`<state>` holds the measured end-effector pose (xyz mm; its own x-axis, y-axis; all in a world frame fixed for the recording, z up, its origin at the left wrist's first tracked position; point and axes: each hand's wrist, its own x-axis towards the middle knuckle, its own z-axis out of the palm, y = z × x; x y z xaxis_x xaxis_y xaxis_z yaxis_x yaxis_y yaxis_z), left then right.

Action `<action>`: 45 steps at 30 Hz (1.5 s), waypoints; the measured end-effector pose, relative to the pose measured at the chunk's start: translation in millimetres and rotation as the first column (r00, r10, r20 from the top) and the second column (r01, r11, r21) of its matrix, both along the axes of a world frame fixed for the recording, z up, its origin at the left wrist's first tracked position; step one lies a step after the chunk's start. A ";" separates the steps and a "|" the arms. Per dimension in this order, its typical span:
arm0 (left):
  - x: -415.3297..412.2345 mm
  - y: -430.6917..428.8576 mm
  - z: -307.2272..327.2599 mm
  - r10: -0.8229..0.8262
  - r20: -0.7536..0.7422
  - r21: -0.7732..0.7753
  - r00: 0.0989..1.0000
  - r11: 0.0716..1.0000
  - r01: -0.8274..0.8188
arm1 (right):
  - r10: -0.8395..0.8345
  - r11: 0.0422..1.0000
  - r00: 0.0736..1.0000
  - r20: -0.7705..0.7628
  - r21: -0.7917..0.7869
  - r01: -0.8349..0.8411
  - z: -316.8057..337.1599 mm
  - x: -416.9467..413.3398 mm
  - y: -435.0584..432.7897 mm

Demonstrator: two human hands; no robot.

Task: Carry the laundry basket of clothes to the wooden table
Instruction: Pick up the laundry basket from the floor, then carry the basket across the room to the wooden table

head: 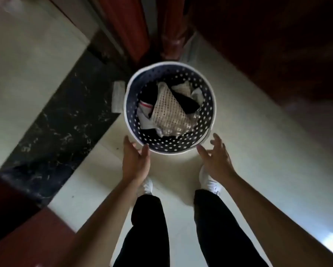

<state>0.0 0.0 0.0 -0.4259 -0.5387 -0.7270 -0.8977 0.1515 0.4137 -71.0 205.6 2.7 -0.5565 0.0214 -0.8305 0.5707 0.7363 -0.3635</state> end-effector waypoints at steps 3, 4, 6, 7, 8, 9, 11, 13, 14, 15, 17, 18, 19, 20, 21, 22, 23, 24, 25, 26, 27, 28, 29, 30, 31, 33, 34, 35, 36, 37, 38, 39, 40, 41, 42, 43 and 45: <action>-2.2 -0.3 -42.3 0.078 -0.010 0.044 0.997 0.996 -0.077 | -0.124 0.992 0.992 0.036 -0.014 0.125 -36.8 3.9 -11.3; -3.6 -1.1 -50.1 0.107 -0.006 0.070 0.994 0.992 -0.106 | -0.148 0.989 0.988 0.043 -0.020 0.149 -45.5 6.7 -14.1; 0.7 -2.3 -65.6 0.186 -0.019 0.089 0.982 0.979 -0.184 | -0.258 0.963 0.964 0.062 -0.065 0.262 -61.0 15.7 -19.9; 2.9 -3.5 -69.8 0.205 -0.036 0.092 0.978 0.975 -0.201 | -0.337 0.934 0.938 0.078 -0.100 0.344 -63.2 17.3 -23.7; 3.3 -4.4 -67.6 0.205 -0.043 0.097 0.978 0.975 -0.201 | -0.402 0.901 0.912 0.083 -0.142 0.410 -60.0 16.0 -28.6; 4.2 -4.9 -64.4 0.218 -0.041 0.106 0.975 0.971 -0.212 | -0.432 0.885 0.899 0.075 -0.155 0.439 -57.9 14.8 -31.4; 5.7 -5.8 -46.5 0.225 -0.018 0.117 0.974 0.968 -0.221 | -0.421 0.897 0.907 0.031 -0.136 0.421 -42.8 13.5 -33.5; 10.6 -4.5 -22.8 0.205 0.020 0.123 0.978 0.971 -0.206 | -0.374 0.923 0.928 0.001 -0.095 0.372 -16.8 12.5 -32.5; 14.2 -3.7 -9.4 0.191 0.039 0.116 0.981 0.974 -0.194 | -0.338 0.939 0.941 -0.006 -0.071 0.336 -3.2 12.6 -30.0; 18.8 -3.9 2.2 0.181 0.050 0.107 0.982 0.977 -0.186 | -0.296 0.954 0.955 -0.017 -0.047 0.295 11.0 12.4 -26.2; 26.2 -5.4 29.4 0.163 0.047 0.092 0.985 0.982 -0.167 | -0.231 0.973 0.973 -0.019 -0.025 0.231 43.9 13.5 -17.2; 28.8 -7.8 44.0 0.147 0.043 0.081 0.988 0.985 -0.150 | -0.208 0.978 0.978 -0.024 -0.031 0.208 62.4 14.7 -13.5; 31.4 -11.8 57.8 0.132 0.028 0.058 0.991 0.989 -0.133 | -0.181 0.983 0.983 -0.021 -0.022 0.181 80.8 16.2 -8.5; 32.3 -16.6 74.5 0.121 0.011 0.035 0.993 0.992 -0.121 | -0.155 0.988 0.987 -0.029 -0.009 0.155 98.4 19.1 -2.4; 31.7 -22.2 92.4 0.124 -0.019 0.011 0.992 0.992 -0.123 | -0.141 0.990 0.990 -0.016 0.003 0.141 118.7 21.5 3.5; 29.5 -27.5 112.0 0.128 -0.046 -0.007 0.991 0.992 -0.128 | -0.140 0.990 0.990 -0.011 0.002 0.140 138.3 24.5 8.8; 26.4 -32.6 132.8 0.134 -0.074 -0.023 0.988 0.990 -0.136 | -0.137 0.990 0.991 0.003 -0.008 0.137 160.9 26.4 13.6; 22.1 -37.0 156.1 0.140 -0.096 -0.037 0.986 0.989 -0.144 | -0.120 0.993 0.993 0.013 -0.013 0.120 185.6 27.0 18.5; 18.0 -41.1 180.0 0.139 -0.124 -0.053 0.982 0.988 -0.146 | -0.097 0.995 0.995 0.023 -0.013 0.097 209.9 26.1 23.7; 12.9 -44.2 206.6 0.140 -0.141 -0.062 0.980 0.987 -0.150 | -0.076 0.997 0.996 0.036 -0.017 0.077 235.2 24.1 28.6; 8.7 -46.3 234.6 0.142 -0.158 -0.071 0.977 0.985 -0.154 | -0.060 0.998 0.997 0.053 -0.020 0.061 263.8 20.4 31.0; 4.6 -48.3 263.5 0.143 -0.160 -0.079 0.977 0.985 -0.157 | -0.044 0.999 0.998 0.053 -0.026 0.045 292.8 16.8 32.7; 0.7 -48.9 293.4 0.140 -0.163 -0.080 0.977 0.985 -0.154 | -0.022 0.999 0.999 0.039 -0.024 0.023 323.6 13.2 33.2; -2.0 -48.4 324.8 0.141 -0.153 -0.073 0.978 0.985 -0.154 | 0.002 1.000 1.000 0.012 -0.019 -0.002 354.7 11.1 33.9; -2.8 -46.9 354.0 0.142 -0.151 -0.063 0.978 0.986 -0.153 | 0.023 0.999 1.000 -0.019 -0.022 -0.023 384.9 10.2 34.5; -2.0 -41.1 410.2 0.175 -0.169 -0.056 0.970 0.981 -0.187 | 0.002 1.000 0.995 -0.096 -0.021 -0.004 444.6 9.9 34.3; -0.6 -38.4 437.2 0.203 -0.191 -0.052 0.960 0.975 -0.216 | -0.010 1.000 0.989 -0.145 -0.023 0.006 474.5 10.0 34.4; 0.1 -35.1 464.0 0.221 -0.223 -0.048 0.949 0.970 -0.237 | -0.017 0.999 0.980 -0.198 -0.029 0.012 503.2 9.9 35.6; 0.8 -32.1 488.3 0.234 -0.249 -0.041 0.940 0.967 -0.252 | -0.034 0.998 0.967 -0.254 -0.050 0.022 530.4 10.0 37.2; 2.6 -28.9 510.5 0.235 -0.274 -0.040 0.933 0.966 -0.255 | -0.053 0.997 0.954 -0.296 -0.072 0.033 552.8 11.5 40.2; 4.6 -26.0 529.4 0.231 -0.300 -0.031 0.926 0.967 -0.252 | -0.073 0.994 0.938 -0.340 -0.104 0.040 573.0 12.5 43.0; 6.5 -22.9 546.1 0.220 -0.336 -0.018 0.916 0.971 -0.240 | -0.103 0.989 0.920 -0.378 -0.135 0.055 591.0 13.1 45.7; 7.8 -20.2 561.1 0.209 -0.374 -0.002 0.903 0.974 -0.227 | -0.142 0.981 0.898 -0.417 -0.179 0.072 607.4 13.7 47.5; 8.7 -17.7 575.8 0.196 -0.412 -0.002 0.890 0.976 -0.216 | -0.176 0.973 0.881 -0.439 -0.212 0.089 617.3 14.0 50.5; 7.2 -14.7 591.8 0.186 -0.448 -0.002 0.874 0.978 -0.209 | -0.215 0.963 0.865 -0.453 -0.247 0.110 630.3 14.6 51.6; 5.5 -11.9 606.6 0.189 -0.475 0.014 0.859 0.978 -0.207 | -0.256 0.950 0.851 -0.458 -0.280 0.136 640.8 15.0 52.4; 3.2 -9.2 634.3 0.193 -0.524 0.065 0.829 0.980 -0.187 | -0.356 0.914 0.809 -0.467 -0.356 0.196 663.1 17.7 51.3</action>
<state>3.2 -9.2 634.3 -0.6354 -0.6422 -0.4287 -0.5551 -0.0061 0.8318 -53.3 256.9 665.8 -0.9060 0.0545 -0.4198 0.4052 0.3987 -0.8227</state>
